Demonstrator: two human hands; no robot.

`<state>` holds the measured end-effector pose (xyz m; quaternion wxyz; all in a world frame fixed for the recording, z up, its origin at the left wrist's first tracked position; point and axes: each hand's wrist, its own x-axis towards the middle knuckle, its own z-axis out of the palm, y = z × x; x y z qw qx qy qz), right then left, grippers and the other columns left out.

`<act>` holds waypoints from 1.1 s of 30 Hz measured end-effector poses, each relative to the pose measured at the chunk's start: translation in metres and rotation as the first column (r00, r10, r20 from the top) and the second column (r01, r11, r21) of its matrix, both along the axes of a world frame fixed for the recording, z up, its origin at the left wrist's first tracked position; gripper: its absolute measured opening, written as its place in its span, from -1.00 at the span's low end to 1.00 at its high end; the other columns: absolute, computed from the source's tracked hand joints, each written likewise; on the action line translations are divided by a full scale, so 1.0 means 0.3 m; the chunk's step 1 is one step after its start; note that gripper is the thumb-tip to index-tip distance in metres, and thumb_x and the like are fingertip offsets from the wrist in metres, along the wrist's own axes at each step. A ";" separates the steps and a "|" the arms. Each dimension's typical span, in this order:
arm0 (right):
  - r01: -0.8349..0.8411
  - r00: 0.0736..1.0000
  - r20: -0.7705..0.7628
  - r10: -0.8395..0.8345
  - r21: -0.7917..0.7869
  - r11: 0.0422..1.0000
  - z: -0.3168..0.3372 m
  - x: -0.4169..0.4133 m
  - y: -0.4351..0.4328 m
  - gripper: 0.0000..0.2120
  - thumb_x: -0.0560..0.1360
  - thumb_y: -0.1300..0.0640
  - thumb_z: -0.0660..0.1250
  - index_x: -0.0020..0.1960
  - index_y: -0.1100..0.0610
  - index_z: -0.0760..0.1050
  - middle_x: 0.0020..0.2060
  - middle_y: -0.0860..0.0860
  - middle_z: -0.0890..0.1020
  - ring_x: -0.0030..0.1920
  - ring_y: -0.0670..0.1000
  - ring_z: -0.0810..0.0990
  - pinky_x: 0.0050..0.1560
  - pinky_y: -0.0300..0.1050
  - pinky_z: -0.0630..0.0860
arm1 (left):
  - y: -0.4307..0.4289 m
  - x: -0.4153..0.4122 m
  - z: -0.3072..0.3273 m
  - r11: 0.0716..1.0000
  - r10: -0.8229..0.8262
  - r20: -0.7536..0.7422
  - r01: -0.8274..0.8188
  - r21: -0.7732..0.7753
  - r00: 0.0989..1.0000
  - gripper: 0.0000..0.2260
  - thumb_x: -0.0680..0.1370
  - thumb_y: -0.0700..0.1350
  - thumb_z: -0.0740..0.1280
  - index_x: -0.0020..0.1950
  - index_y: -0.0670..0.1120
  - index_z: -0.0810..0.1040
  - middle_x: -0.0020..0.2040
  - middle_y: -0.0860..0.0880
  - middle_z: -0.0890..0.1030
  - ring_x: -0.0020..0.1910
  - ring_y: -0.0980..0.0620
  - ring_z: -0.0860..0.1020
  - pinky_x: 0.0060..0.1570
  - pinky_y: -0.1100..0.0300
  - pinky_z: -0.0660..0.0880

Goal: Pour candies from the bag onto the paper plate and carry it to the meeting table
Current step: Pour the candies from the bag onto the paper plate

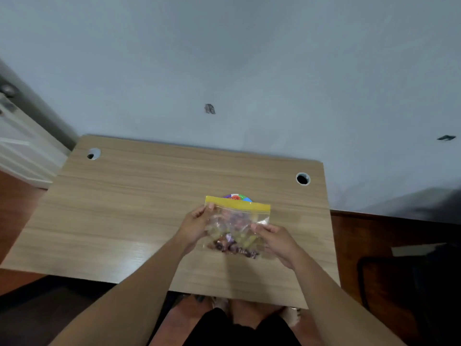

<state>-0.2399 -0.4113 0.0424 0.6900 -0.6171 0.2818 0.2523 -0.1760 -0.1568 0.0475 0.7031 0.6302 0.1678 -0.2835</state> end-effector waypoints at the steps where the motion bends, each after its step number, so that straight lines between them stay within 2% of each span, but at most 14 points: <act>1: -0.010 1.000 0.029 0.010 0.016 1.000 0.014 0.007 -0.017 -0.80 0.63 0.07 0.47 0.19 0.10 0.76 0.07 0.01 0.83 0.03 -0.01 0.77 -0.10 -0.25 0.67 | 0.008 0.014 0.020 1.000 -0.009 0.030 0.009 0.000 1.000 -0.61 0.72 0.07 0.32 0.30 -0.22 0.68 0.23 -0.26 0.74 0.09 -0.07 0.70 0.04 0.05 0.61; 4: -0.052 0.994 0.092 0.054 -0.027 0.998 0.065 0.037 -0.056 -0.76 0.60 0.04 0.51 0.21 0.12 0.78 0.16 0.06 0.81 0.26 0.05 0.74 0.23 -0.08 0.57 | 0.015 0.059 0.086 1.000 -0.030 0.103 0.029 0.005 0.994 -0.72 0.73 -0.06 0.33 0.22 -0.25 0.70 0.03 -0.10 0.77 -0.06 0.06 0.75 -0.04 0.16 0.65; 8: -0.073 0.979 0.184 0.090 -0.095 0.993 0.184 0.093 -0.082 -0.78 0.58 0.12 0.53 0.21 0.12 0.77 0.11 0.01 0.82 0.07 -0.11 0.75 0.13 -0.20 0.55 | 0.001 0.113 0.191 0.998 -0.055 0.222 0.054 0.012 0.974 -0.92 0.69 -0.14 0.40 0.06 -0.07 0.70 -0.12 -0.01 0.71 -0.06 0.01 0.75 -0.03 0.14 0.61; 11: -0.096 0.950 0.284 0.127 -0.122 0.988 0.276 0.142 -0.106 -0.74 0.56 0.16 0.56 0.23 0.16 0.73 0.09 0.02 0.83 0.06 -0.10 0.79 0.06 -0.26 0.64 | -0.005 0.155 0.260 0.996 -0.094 0.294 0.091 0.022 0.951 -0.95 0.67 -0.15 0.43 0.09 -0.09 0.69 -0.11 0.01 0.75 -0.03 -0.03 0.79 -0.04 0.15 0.62; 15: -0.062 0.916 0.369 0.159 -0.261 0.963 0.367 0.199 -0.141 -0.72 0.50 0.08 0.62 0.16 0.18 0.75 0.03 0.09 0.84 0.15 0.14 0.80 0.28 0.12 0.65 | -0.009 0.200 0.348 0.989 -0.145 0.394 0.117 0.095 0.907 -0.81 0.70 -0.12 0.39 0.18 -0.21 0.70 0.04 -0.09 0.79 -0.04 0.10 0.79 -0.04 0.19 0.61; 16: -0.077 0.905 0.377 0.198 -0.312 0.947 0.382 0.210 -0.154 -0.73 0.48 0.02 0.63 0.10 0.15 0.77 -0.05 0.03 0.84 0.07 0.13 0.82 0.21 0.13 0.67 | -0.010 0.208 0.365 0.985 -0.160 0.423 0.119 0.123 0.892 -0.80 0.70 -0.12 0.38 0.18 -0.23 0.70 0.04 -0.10 0.79 -0.05 0.14 0.78 -0.06 0.24 0.60; 17: -0.108 0.891 0.375 0.254 -0.370 0.923 0.396 0.220 -0.168 -0.74 0.46 -0.05 0.65 0.01 0.11 0.77 -0.19 -0.08 0.80 -0.11 0.07 0.79 0.02 0.06 0.65 | -0.012 0.215 0.380 0.983 -0.167 0.451 0.111 0.149 0.877 -0.81 0.70 -0.15 0.38 0.18 -0.24 0.71 0.02 -0.10 0.79 -0.08 0.20 0.76 -0.09 0.33 0.61; 18: -0.145 0.877 0.366 0.312 -0.418 0.897 0.415 0.225 -0.177 -0.73 0.44 -0.12 0.65 -0.09 0.08 0.76 -0.35 -0.17 0.67 -0.30 -0.03 0.64 -0.19 -0.08 0.53 | -0.013 0.222 0.394 0.980 -0.171 0.485 0.098 0.173 0.858 -0.83 0.69 -0.18 0.39 0.16 -0.24 0.72 -0.02 -0.08 0.78 -0.11 0.24 0.74 -0.12 0.38 0.59; 20: -0.216 0.842 0.338 0.420 -0.503 0.837 0.454 0.233 -0.183 -0.68 0.41 -0.19 0.65 -0.18 0.05 0.71 -0.45 -0.19 0.41 -0.40 -0.11 0.35 -0.37 -0.28 0.25 | -0.010 0.239 0.411 0.967 -0.199 0.563 0.068 0.245 0.802 -0.87 0.67 -0.19 0.43 0.07 -0.21 0.76 -0.06 -0.08 0.80 -0.11 0.23 0.71 -0.05 0.39 0.57; 23: -0.295 0.793 0.294 0.534 -0.581 0.758 0.494 0.253 -0.167 -0.68 0.34 -0.28 0.66 -0.17 -0.07 0.70 -0.41 -0.18 0.52 -0.37 -0.14 0.43 -0.33 -0.28 0.30 | -0.014 0.254 0.435 0.932 -0.275 0.642 0.036 0.360 0.715 -0.89 0.63 -0.20 0.48 -0.04 -0.14 0.80 -0.08 -0.05 0.82 -0.10 0.25 0.69 0.00 0.39 0.53; 26: -0.302 0.761 0.297 0.577 -0.624 0.720 0.524 0.276 -0.118 -0.56 0.29 -0.32 0.67 0.04 -0.11 0.73 -0.10 -0.20 0.77 -0.11 -0.22 0.68 -0.01 -0.18 0.53 | -0.036 0.255 0.453 0.916 -0.312 0.672 0.024 0.401 0.672 -0.90 0.60 -0.21 0.50 -0.10 -0.11 0.79 -0.15 0.02 0.80 -0.16 0.34 0.67 -0.05 0.36 0.50; 29: -0.228 0.737 0.348 0.580 -0.679 0.697 0.570 0.294 -0.049 -0.49 0.31 -0.29 0.67 0.20 -0.16 0.69 0.06 -0.24 0.76 0.08 -0.27 0.68 0.06 -0.29 0.54 | -0.053 0.254 0.466 0.918 -0.351 0.668 0.099 0.385 0.656 -0.89 0.61 -0.15 0.51 -0.02 -0.15 0.82 -0.08 0.00 0.82 -0.06 0.20 0.74 0.04 0.27 0.59; 31: -0.185 0.706 0.405 0.580 -0.685 0.704 0.581 0.312 -0.003 -0.61 0.38 -0.25 0.64 0.13 -0.17 0.68 -0.03 -0.22 0.75 -0.05 -0.27 0.66 -0.05 -0.30 0.51 | -0.054 0.253 0.473 0.925 -0.358 0.652 0.159 0.345 0.668 -0.87 0.61 -0.12 0.51 0.06 -0.12 0.83 -0.05 0.04 0.82 -0.03 0.17 0.74 0.05 0.32 0.59; 33: -0.154 0.671 0.461 0.581 -0.680 0.717 0.584 0.324 0.038 -0.81 0.46 -0.20 0.59 -0.01 -0.17 0.68 -0.21 -0.18 0.70 -0.24 -0.22 0.56 -0.16 -0.21 0.44 | -0.054 0.252 0.470 0.939 -0.331 0.650 0.172 0.297 0.684 -0.86 0.60 -0.13 0.51 0.10 -0.13 0.83 -0.05 -0.01 0.80 -0.06 0.15 0.72 0.02 0.31 0.59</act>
